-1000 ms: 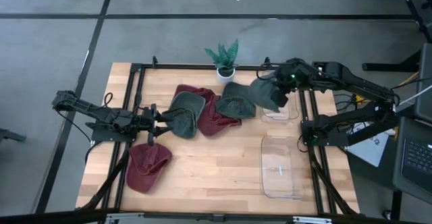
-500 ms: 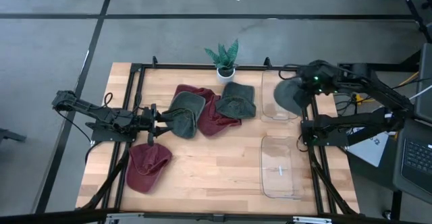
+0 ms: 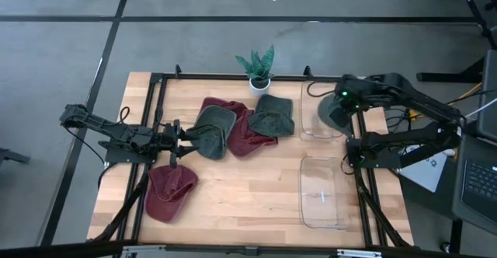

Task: Pick & Place hat
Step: Put the middle black cap into the top transparent bin, then put the right black cap into the top transparent bin

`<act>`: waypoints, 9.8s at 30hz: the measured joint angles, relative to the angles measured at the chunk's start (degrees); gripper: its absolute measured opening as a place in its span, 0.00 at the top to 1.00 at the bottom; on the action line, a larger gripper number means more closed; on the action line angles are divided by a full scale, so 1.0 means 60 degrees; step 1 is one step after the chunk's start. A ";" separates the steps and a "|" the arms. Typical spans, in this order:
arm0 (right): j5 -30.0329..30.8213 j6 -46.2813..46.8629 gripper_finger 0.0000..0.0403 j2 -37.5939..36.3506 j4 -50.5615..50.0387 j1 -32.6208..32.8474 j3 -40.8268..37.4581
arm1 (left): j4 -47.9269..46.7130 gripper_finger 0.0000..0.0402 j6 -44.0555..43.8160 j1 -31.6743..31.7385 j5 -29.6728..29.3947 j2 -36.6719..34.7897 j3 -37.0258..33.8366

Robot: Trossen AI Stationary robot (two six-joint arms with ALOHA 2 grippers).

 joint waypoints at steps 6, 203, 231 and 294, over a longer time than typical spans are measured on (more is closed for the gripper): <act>-0.0098 -0.0486 0.97 0.0308 0.1198 -0.0157 -0.0872 | 0.0000 0.52 0.0000 0.0001 0.0000 -0.0002 0.0000; -0.2674 -0.4999 0.42 0.6074 0.7945 0.2484 -0.0056 | 0.0000 0.53 0.0000 0.0000 -0.0001 -0.0004 0.0000; -0.2586 -0.4139 0.63 0.7787 0.8258 0.1563 -0.0194 | 0.0000 0.53 0.0000 0.0002 -0.0002 0.0000 0.0000; -1.0852 0.1696 0.98 0.7408 1.3145 0.0958 0.3179 | 0.0000 0.53 0.0000 0.0004 0.0000 0.0000 0.0000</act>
